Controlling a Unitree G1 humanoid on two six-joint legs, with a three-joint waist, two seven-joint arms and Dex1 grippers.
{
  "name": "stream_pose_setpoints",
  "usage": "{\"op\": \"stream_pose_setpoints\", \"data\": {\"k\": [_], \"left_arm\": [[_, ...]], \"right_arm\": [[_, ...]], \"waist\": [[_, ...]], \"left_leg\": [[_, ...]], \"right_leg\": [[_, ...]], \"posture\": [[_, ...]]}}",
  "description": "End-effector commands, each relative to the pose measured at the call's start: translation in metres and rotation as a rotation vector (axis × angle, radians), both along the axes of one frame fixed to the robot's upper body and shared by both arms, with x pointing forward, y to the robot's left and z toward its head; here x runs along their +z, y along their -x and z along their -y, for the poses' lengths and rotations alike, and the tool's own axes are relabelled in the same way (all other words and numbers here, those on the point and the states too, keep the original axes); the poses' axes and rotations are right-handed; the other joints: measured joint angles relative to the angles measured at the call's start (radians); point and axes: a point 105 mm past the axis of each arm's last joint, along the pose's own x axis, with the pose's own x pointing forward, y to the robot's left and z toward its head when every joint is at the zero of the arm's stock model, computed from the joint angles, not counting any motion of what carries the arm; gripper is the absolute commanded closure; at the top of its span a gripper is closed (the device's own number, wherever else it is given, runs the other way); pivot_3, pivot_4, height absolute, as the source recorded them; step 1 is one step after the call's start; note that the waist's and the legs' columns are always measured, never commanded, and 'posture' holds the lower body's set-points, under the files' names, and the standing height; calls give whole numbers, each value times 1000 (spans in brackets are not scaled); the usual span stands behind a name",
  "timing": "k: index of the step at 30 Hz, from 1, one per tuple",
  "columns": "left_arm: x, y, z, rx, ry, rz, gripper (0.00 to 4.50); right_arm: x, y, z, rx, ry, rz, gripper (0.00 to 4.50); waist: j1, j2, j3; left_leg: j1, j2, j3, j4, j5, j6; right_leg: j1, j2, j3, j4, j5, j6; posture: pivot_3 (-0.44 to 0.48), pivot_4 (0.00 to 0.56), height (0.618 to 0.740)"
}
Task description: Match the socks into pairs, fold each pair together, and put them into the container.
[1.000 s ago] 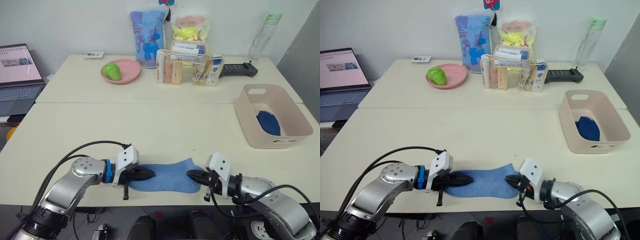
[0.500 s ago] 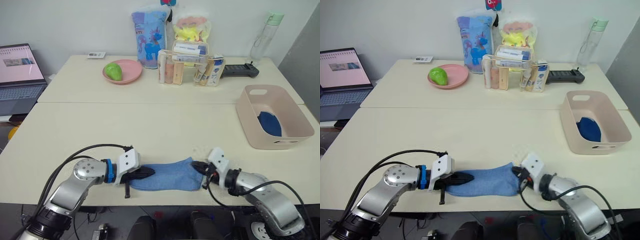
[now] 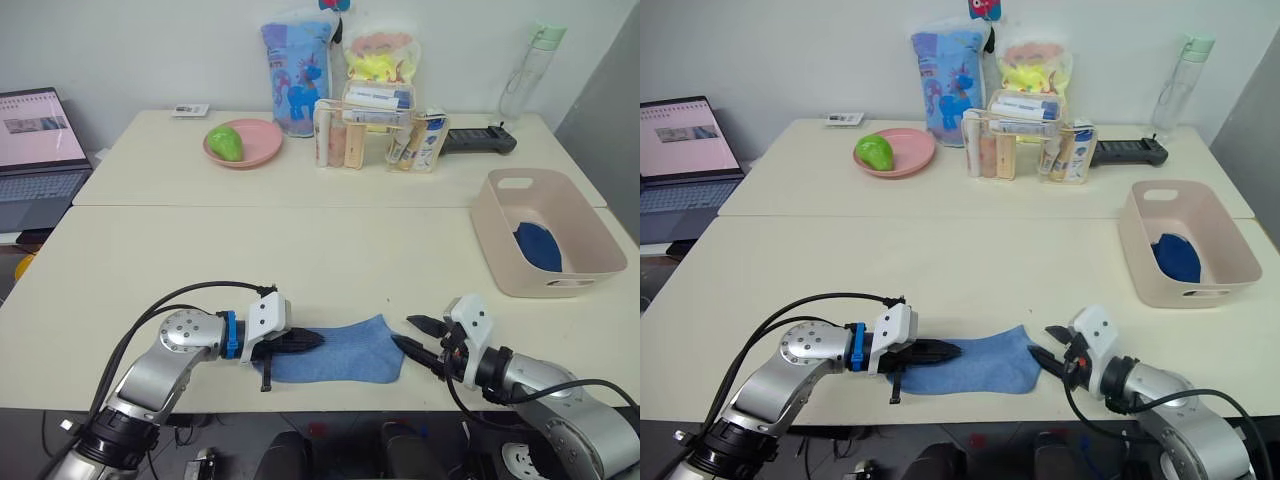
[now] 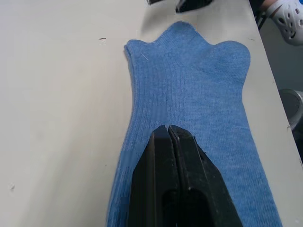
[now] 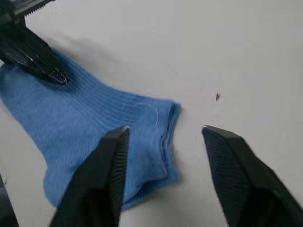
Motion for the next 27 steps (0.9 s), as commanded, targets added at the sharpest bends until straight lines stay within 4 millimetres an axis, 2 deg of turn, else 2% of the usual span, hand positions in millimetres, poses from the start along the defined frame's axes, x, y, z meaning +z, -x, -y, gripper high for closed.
{"op": "stream_pose_setpoints", "data": {"k": [1,3,5,10,16,21,25,27], "left_arm": [[2,6,5,-49,-10,38,4500],[2,5,4,-48,-16,45,4500],[3,4,4,-42,-17,48,4500],[13,-6,4,-3,0,90,4500],[27,-22,8,9,16,131,4500],[35,-16,28,-67,51,112,4500],[29,-9,39,-121,39,103,4500],[20,-9,43,-135,4,99,4500]], "right_arm": [[-15,-3,-6,-10,66,6,469],[-16,-2,-11,9,77,16,469],[-18,0,-14,26,107,31,825],[-17,9,-14,97,163,85,2429],[2,-1,-1,34,105,118,4481],[15,-8,27,-36,75,84,4481],[27,-5,29,-24,40,67,4481],[33,-1,27,2,20,54,4481]], "waist": [[1,0,0],[1,0,0],[1,0,0],[3,0,0],[4,0,0],[4,0,0],[4,0,0],[4,0,0]], "left_leg": [[0,0,0,0,0,0],[0,0,0,0,0,0],[0,0,0,0,0,0],[0,0,0,0,0,0],[0,-1,0,0,0,0],[0,-1,0,0,0,0],[0,-1,0,0,0,0],[0,0,0,0,0,0]], "right_leg": [[0,0,0,0,0,0],[0,0,0,0,0,0],[0,0,0,0,0,0],[0,0,0,0,0,0],[1,0,0,-1,0,0],[1,0,0,0,0,0],[1,0,0,0,0,0],[1,0,0,0,0,0]], "posture": [[0,150,703],[0,150,703],[0,150,703],[0,150,703],[0,150,703],[0,150,703],[0,150,703],[0,150,703]]}}
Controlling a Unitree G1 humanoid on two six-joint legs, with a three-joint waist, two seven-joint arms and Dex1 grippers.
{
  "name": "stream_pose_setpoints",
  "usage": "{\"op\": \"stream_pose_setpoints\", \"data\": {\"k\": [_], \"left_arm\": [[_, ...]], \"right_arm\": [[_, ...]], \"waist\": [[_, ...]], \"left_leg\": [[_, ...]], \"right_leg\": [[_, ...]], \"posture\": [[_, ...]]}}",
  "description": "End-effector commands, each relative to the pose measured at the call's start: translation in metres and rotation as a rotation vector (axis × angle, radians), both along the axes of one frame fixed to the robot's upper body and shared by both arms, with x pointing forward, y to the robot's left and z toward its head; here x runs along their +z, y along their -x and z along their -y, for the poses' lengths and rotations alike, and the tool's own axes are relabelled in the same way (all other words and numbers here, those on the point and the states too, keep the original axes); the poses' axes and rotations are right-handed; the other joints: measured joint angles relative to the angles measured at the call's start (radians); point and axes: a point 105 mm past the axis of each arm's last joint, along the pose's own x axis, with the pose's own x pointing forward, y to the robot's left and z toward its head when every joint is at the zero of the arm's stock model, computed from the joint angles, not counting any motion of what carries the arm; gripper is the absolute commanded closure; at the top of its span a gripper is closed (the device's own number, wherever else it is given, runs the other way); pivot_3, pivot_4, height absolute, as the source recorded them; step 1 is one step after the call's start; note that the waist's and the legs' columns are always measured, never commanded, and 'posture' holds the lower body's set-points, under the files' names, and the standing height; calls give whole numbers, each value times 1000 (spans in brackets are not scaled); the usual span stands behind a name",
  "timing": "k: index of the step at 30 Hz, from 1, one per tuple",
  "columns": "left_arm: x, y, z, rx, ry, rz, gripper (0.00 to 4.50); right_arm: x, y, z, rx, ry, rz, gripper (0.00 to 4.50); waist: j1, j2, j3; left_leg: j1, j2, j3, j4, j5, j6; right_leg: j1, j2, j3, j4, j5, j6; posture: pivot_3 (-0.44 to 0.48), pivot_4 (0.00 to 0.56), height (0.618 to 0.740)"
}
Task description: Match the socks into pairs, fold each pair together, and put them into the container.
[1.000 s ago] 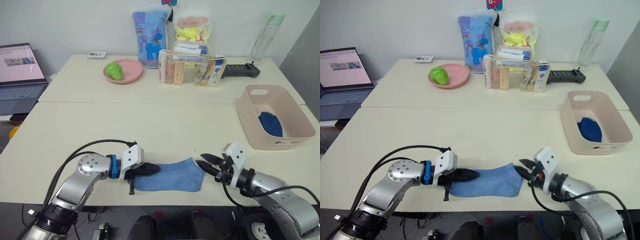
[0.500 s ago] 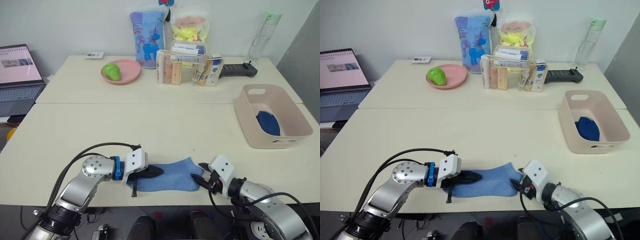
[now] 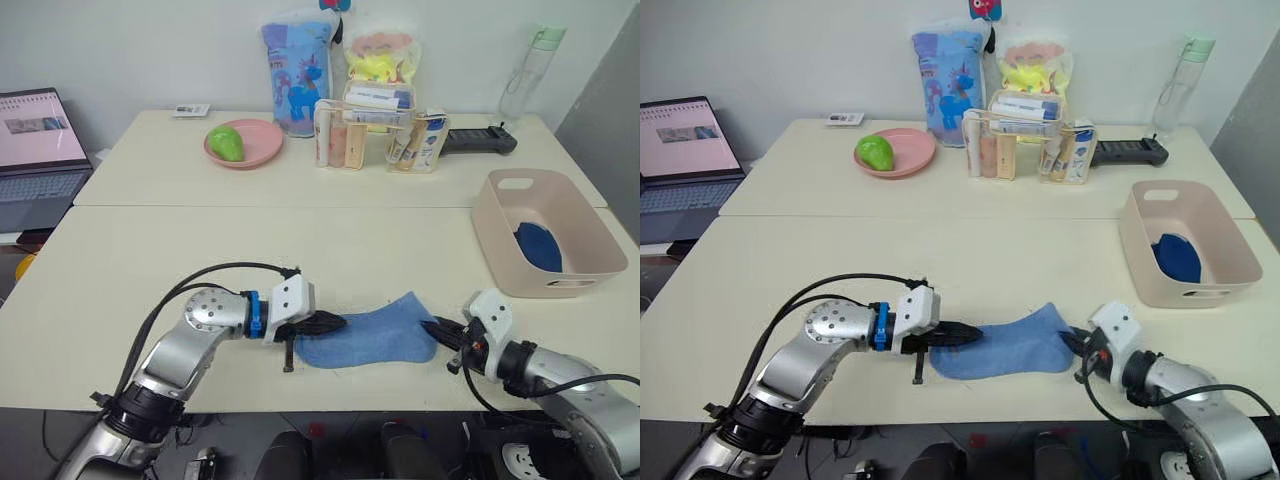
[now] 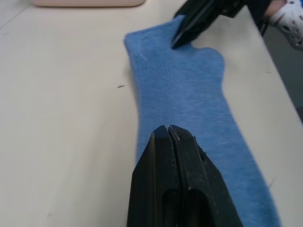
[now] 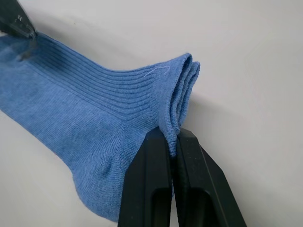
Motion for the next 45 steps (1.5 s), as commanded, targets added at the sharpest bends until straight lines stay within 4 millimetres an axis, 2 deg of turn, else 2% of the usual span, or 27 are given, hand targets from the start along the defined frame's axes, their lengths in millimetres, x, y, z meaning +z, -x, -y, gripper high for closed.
{"op": "stream_pose_setpoints", "data": {"k": [1,4,8,11,14,19,25,28,31,34,37,44,45], "left_arm": [[-5,0,9,-35,-41,32,4500],[-17,-5,9,-38,-87,73,4500],[-13,-10,7,-5,-65,62,4500],[-10,-3,2,-26,-70,22,4500],[-15,-1,-2,-32,-103,27,4500],[-22,-3,-1,-6,-109,34,4500],[-26,-1,-7,-11,-136,41,4500],[-26,-2,-7,-3,-129,46,4500],[-27,-2,-10,-2,-136,56,4500],[-26,-2,-15,5,-141,64,4500],[-17,-9,-29,61,-132,71,4500],[18,-28,-58,212,-42,77,4500],[24,-31,-60,226,-27,90,4500]], "right_arm": [[23,9,-11,79,-44,25,4481],[31,18,-24,149,-76,-8,4481],[38,26,-41,223,-122,-74,4481],[41,25,-50,242,-159,-112,4481],[42,22,-54,245,-178,-147,4481],[38,19,-67,262,-205,-212,4481],[26,7,-102,300,-246,-287,4481],[18,1,-109,294,-236,-300,4481],[11,-7,-108,256,-215,-306,4481],[12,-10,-106,242,-219,-293,3741],[27,-3,-110,303,-254,-261,2689],[56,3,-98,336,-294,-176,211],[57,3,-94,331,-282,-159,28]], "waist": [[-1,0,0],[-1,0,0],[-1,0,0],[-1,0,0],[-1,0,0],[-1,0,0],[-5,0,0],[-1,0,0],[-2,0,0],[-2,0,0],[-4,0,0],[-3,0,0],[-3,0,0]], "left_leg": [[0,0,0,0,0,0],[0,0,0,0,0,0],[0,0,0,0,0,0],[-1,0,-1,0,0,0],[-1,0,-1,0,0,0],[-1,0,-1,0,0,0],[-1,0,-1,0,0,0],[-2,0,-1,0,0,0],[-2,0,-1,0,0,0],[-2,0,-1,0,0,0],[-2,0,-1,0,0,0],[-2,0,-2,0,0,0],[-2,0,-2,0,0,0]], "right_leg": [[0,0,0,0,0,0],[0,0,0,0,0,0],[0,0,0,0,0,0],[0,0,0,-1,0,0],[0,0,0,0,0,0],[0,0,0,0,0,0],[-1,0,0,0,0,0],[-1,0,-1,-1,0,0],[-1,-1,-1,-1,0,0],[-2,-1,-1,0,0,0],[-2,-1,-1,0,0,0],[-2,0,-1,0,0,0],[-2,-1,-1,0,0,0]], "posture": [[0,150,703],[0,150,703],[0,150,703],[0,150,703],[0,150,703],[0,150,703],[0,150,703],[0,150,703],[0,150,703],[0,150,703],[0,150,703],[0,150,703],[0,150,703]]}}
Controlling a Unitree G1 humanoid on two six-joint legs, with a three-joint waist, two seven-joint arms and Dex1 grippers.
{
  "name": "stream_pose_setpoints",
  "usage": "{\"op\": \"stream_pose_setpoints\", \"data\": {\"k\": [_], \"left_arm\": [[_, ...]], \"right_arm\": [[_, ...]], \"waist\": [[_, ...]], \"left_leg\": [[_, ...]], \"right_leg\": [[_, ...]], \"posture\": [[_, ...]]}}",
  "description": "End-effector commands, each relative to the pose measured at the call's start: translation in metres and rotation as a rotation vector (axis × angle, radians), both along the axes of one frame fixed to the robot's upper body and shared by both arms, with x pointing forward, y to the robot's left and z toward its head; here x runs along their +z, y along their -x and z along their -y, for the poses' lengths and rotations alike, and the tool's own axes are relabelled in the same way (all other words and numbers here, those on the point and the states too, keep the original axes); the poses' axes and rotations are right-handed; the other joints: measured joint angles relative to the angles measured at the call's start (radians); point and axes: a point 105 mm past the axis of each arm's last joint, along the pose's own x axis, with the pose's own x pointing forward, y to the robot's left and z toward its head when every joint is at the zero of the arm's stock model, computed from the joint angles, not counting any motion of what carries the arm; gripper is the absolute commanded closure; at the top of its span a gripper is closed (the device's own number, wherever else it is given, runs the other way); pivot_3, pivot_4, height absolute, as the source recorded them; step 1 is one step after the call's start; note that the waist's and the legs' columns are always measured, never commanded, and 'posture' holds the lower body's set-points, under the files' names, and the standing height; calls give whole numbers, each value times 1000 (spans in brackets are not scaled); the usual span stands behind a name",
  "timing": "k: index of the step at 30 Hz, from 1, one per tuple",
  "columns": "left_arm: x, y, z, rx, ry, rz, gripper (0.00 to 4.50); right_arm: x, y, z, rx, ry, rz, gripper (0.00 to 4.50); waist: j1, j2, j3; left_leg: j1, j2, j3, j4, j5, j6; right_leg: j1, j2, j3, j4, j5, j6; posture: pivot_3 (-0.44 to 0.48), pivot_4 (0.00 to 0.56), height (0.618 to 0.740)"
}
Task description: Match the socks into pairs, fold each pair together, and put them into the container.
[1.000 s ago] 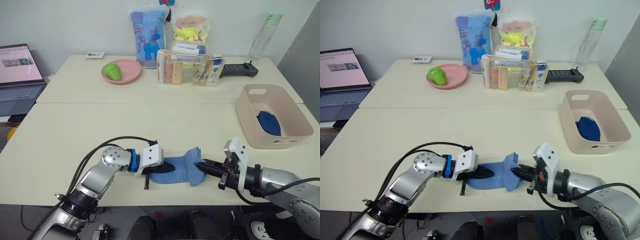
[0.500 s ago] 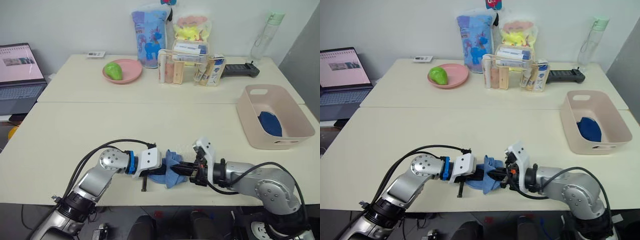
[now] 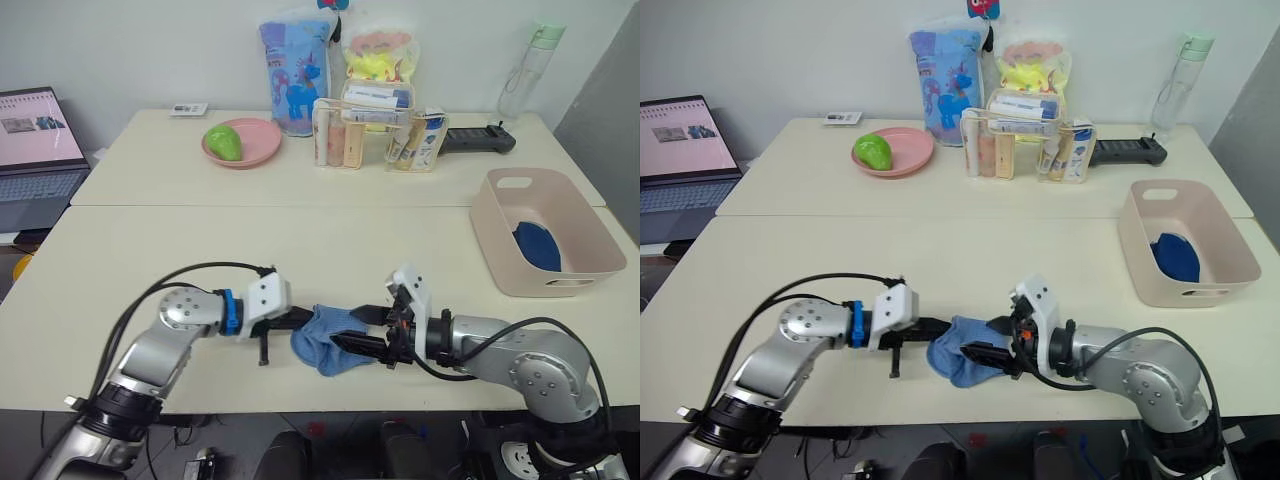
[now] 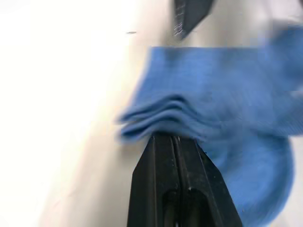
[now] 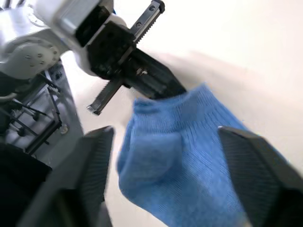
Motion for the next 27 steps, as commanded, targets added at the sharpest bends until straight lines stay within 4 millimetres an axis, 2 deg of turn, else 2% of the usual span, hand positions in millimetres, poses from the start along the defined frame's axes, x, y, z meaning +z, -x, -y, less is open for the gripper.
{"op": "stream_pose_setpoints", "data": {"k": [1,5,8,13,17,19,22,27], "left_arm": [[28,-10,-5,39,70,72,4500],[40,-8,1,-2,89,92,4500],[46,10,20,-135,91,61,4500],[32,37,29,-267,24,-26,4500],[15,42,27,-253,-46,-62,4500],[1,38,25,-230,-100,-45,4500],[-12,29,21,-177,-142,-16,4500],[-17,32,6,-147,-170,-41,4500]], "right_arm": [[20,0,11,-6,2,115,28],[13,-11,17,-48,87,177,28],[-1,-19,12,-36,148,209,651],[-15,-28,0,5,208,255,2470],[-34,-34,-5,5,267,251,3928],[-41,-40,-5,-20,293,249,4472],[-42,-43,-4,-42,308,269,4472],[-29,-44,-6,-54,276,318,4472]], "waist": [[1,0,0],[1,0,0],[-2,0,0],[-8,0,0],[-7,0,0],[-7,0,0],[-6,0,0],[-4,0,0]], "left_leg": [[0,0,0,0,0,0],[0,-1,0,0,0,0],[0,0,0,0,0,0],[0,0,1,0,0,0],[0,0,0,0,0,0],[0,0,1,0,0,0],[0,0,1,0,0,0],[0,0,0,0,0,0]], "right_leg": [[0,0,0,0,0,0],[0,0,0,-1,0,0],[0,0,0,0,0,0],[0,0,0,0,0,0],[0,1,0,0,0,0],[0,1,0,0,0,0],[0,0,0,0,0,0],[0,0,0,0,0,0]], "posture": [[0,150,703],[0,150,703],[0,150,703],[0,150,703],[0,150,703],[0,150,703],[0,150,703],[0,150,703]]}}
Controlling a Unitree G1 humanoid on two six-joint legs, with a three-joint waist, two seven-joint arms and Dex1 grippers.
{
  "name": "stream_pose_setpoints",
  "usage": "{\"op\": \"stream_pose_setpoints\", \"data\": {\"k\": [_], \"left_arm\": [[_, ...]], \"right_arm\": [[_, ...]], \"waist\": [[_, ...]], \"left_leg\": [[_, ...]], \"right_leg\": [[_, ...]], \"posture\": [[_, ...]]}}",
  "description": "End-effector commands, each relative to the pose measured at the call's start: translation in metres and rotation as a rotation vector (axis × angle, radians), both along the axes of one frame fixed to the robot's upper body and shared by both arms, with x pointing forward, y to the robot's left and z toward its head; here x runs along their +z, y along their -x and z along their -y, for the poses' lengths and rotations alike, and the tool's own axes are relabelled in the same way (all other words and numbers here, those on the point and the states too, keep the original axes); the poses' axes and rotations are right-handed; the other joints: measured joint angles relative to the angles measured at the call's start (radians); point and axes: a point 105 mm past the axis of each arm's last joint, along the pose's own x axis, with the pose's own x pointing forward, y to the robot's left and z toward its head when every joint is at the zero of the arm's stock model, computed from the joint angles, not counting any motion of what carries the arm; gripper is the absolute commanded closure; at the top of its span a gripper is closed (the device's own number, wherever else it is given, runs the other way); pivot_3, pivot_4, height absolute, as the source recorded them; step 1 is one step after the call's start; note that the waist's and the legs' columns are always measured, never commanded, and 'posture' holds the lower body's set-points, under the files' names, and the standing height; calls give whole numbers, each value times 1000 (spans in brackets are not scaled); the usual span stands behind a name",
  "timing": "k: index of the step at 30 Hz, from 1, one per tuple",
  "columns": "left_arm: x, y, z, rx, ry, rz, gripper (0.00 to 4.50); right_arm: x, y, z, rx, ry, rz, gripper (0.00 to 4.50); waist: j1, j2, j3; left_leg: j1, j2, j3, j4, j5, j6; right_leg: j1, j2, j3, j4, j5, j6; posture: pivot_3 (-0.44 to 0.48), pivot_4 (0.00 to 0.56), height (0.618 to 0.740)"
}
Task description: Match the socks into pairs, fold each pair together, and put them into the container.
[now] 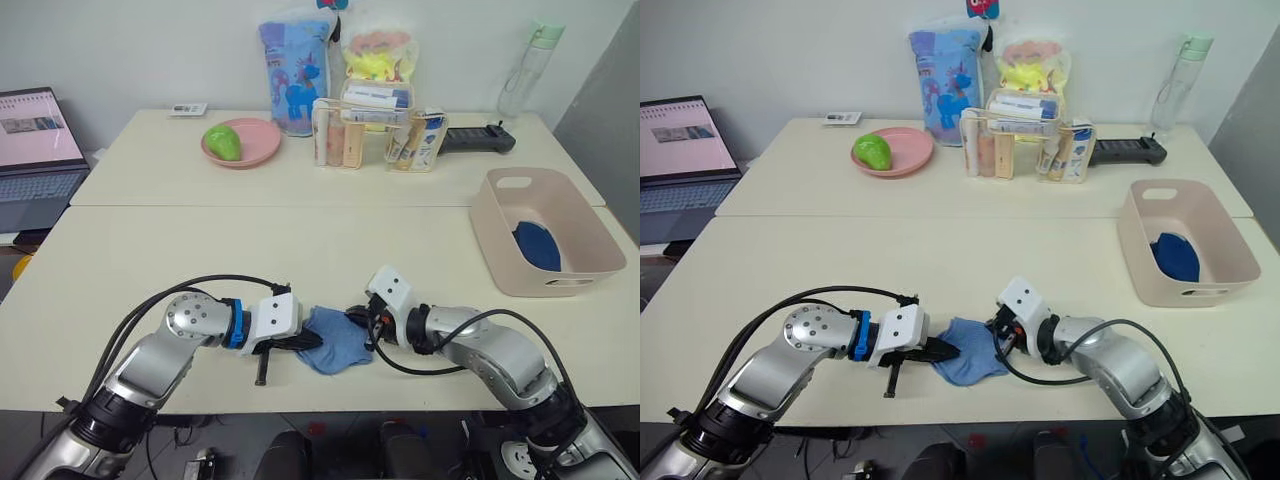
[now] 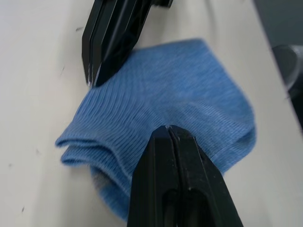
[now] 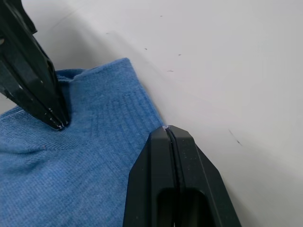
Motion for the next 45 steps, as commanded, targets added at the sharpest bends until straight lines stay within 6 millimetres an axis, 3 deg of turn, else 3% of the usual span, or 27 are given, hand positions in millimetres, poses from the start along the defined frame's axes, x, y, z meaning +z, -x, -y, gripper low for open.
{"op": "stream_pose_setpoints", "data": {"k": [1,4,6,9,11,19,22,28,34,39,41,45], "left_arm": [[4,-1,-12,5,-29,30,4500],[11,0,-11,-1,-5,27,4500],[29,-2,-1,13,90,8,4500],[50,-2,12,15,184,-19,4500],[52,-4,16,19,187,-18,4500],[25,-32,5,138,82,26,4500],[12,-32,-1,120,29,47,4500],[12,-32,-8,131,23,62,4500],[47,-23,9,53,187,81,4500],[57,-20,15,20,208,107,4500],[54,-18,15,20,204,69,4500],[25,-14,10,16,100,39,4500]], "right_arm": [[27,-3,-1,5,-75,93,4472],[46,-3,1,13,-147,122,4472],[54,6,6,71,-155,121,4472],[51,17,11,136,-112,103,4472],[43,22,10,165,-84,81,4472],[18,36,-2,267,-34,24,4472],[3,41,0,307,18,12,4472],[-11,52,19,310,75,-24,4472],[15,49,25,248,-20,1,4472],[27,46,40,182,-45,-10,4472],[31,40,42,128,-67,-2,4472],[31,25,44,28,-37,51,4472]], "waist": [[0,0,0],[3,0,0],[5,0,0],[8,0,0],[7,-1,0],[-3,0,0],[1,-1,0],[7,-1,0],[7,-1,0],[7,-1,0],[6,-1,0],[6,-1,0]], "left_leg": [[0,0,0,0,0,0],[0,0,0,0,0,0],[0,0,0,0,0,0],[-1,0,-1,1,0,0],[-1,-1,-1,1,0,0],[0,0,-1,0,0,0],[0,0,-1,1,0,0],[-1,0,-1,1,0,0],[-1,0,-1,1,0,0],[-1,0,-1,1,0,0],[-1,0,-1,1,0,0],[-1,-1,0,1,0,0]], "right_leg": [[0,0,0,0,0,0],[0,0,0,0,0,0],[0,0,0,0,0,0],[0,0,-1,0,0,0],[0,0,-1,-1,0,0],[0,1,-1,0,0,0],[0,0,-1,0,0,0],[0,-1,-1,0,0,0],[0,-1,0,0,0,0],[0,-1,0,0,0,0],[0,0,0,0,0,0],[0,0,0,0,0,0]], "posture": [[0,150,703],[0,150,703],[0,150,703],[0,150,703],[0,150,703],[0,150,703],[0,150,703],[0,150,703],[0,150,703],[0,150,703],[0,150,703],[0,150,703]]}}
